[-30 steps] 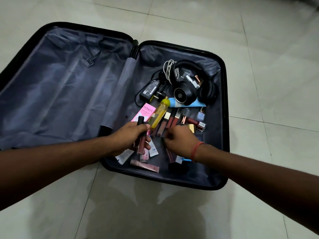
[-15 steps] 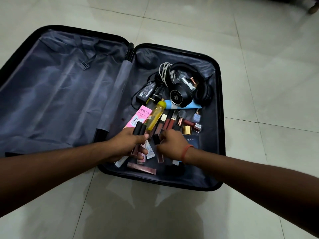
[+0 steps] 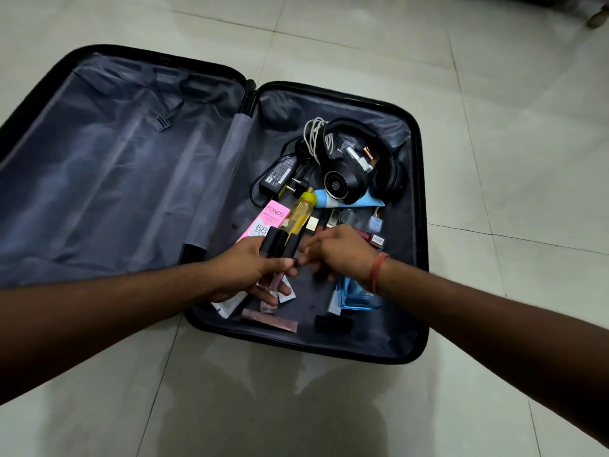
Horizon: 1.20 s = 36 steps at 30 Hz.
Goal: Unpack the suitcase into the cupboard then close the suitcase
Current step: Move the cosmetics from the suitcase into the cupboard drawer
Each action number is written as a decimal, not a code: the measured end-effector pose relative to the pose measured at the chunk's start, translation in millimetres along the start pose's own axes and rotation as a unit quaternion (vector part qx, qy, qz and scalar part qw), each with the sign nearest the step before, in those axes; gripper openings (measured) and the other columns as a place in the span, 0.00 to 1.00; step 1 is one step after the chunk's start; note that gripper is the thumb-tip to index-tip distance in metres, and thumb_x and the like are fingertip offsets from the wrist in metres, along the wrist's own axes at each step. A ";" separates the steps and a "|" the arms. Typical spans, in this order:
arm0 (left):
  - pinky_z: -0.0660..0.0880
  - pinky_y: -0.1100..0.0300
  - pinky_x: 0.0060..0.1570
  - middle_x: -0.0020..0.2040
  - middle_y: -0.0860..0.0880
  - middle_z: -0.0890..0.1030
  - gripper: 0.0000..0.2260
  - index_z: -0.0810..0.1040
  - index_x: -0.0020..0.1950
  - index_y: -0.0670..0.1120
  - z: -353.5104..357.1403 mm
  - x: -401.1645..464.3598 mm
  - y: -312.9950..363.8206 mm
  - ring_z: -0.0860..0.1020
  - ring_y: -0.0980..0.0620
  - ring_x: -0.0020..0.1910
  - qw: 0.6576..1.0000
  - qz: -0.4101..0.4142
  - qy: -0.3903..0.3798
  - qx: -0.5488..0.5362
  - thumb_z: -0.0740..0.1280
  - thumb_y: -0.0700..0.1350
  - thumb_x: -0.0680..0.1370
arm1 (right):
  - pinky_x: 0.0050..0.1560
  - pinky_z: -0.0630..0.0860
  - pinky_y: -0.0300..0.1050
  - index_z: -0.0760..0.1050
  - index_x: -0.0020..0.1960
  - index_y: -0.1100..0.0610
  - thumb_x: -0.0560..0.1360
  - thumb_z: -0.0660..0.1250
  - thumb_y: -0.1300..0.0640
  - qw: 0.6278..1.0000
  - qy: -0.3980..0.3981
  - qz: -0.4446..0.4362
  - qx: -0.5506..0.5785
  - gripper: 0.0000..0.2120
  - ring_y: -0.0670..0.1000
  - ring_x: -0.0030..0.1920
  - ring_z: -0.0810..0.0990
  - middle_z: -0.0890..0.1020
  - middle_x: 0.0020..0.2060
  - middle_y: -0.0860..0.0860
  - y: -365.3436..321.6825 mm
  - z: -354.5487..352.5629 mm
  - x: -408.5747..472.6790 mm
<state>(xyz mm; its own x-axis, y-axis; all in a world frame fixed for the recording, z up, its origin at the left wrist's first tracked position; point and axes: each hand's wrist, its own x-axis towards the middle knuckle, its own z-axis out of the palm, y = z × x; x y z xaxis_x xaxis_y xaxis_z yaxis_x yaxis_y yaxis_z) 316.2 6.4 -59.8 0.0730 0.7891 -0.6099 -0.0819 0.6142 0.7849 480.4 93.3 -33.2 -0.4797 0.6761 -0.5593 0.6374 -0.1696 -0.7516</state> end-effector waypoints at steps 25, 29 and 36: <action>0.81 0.50 0.32 0.44 0.43 0.81 0.05 0.74 0.55 0.41 -6.0 24.3 -0.5 0.81 0.47 0.36 0.994 0.006 0.103 -0.033 0.64 0.40 0.80 | 0.58 0.71 0.54 0.70 0.64 0.64 0.72 0.68 0.49 0.827 0.041 -0.047 -0.558 0.27 0.62 0.60 0.69 0.69 0.60 0.62 14.1 12.5 56.1; 0.81 0.51 0.33 0.44 0.43 0.81 0.06 0.75 0.56 0.41 -10.1 27.2 -1.2 0.82 0.48 0.36 0.993 0.005 0.108 -0.043 0.64 0.41 0.80 | 0.52 0.70 0.52 0.72 0.60 0.63 0.74 0.64 0.48 0.789 0.121 -0.088 -0.597 0.22 0.61 0.56 0.69 0.70 0.56 0.60 26.6 20.7 50.0; 0.81 0.51 0.34 0.44 0.43 0.82 0.07 0.76 0.56 0.40 -10.9 28.2 6.4 0.82 0.47 0.37 0.991 0.004 0.121 -0.051 0.64 0.42 0.81 | 0.35 0.73 0.46 0.77 0.35 0.61 0.73 0.61 0.50 0.791 0.152 -0.254 -0.535 0.16 0.59 0.36 0.79 0.79 0.34 0.58 18.2 4.4 33.3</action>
<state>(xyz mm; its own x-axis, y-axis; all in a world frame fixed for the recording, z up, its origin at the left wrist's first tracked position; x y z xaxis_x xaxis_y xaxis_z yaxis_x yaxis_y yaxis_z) 306.9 32.7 -73.2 -0.1684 0.7642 -0.6226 -0.1833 0.5963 0.7816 473.3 109.6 -67.1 -0.7741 0.6313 -0.0475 0.6329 0.7735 -0.0339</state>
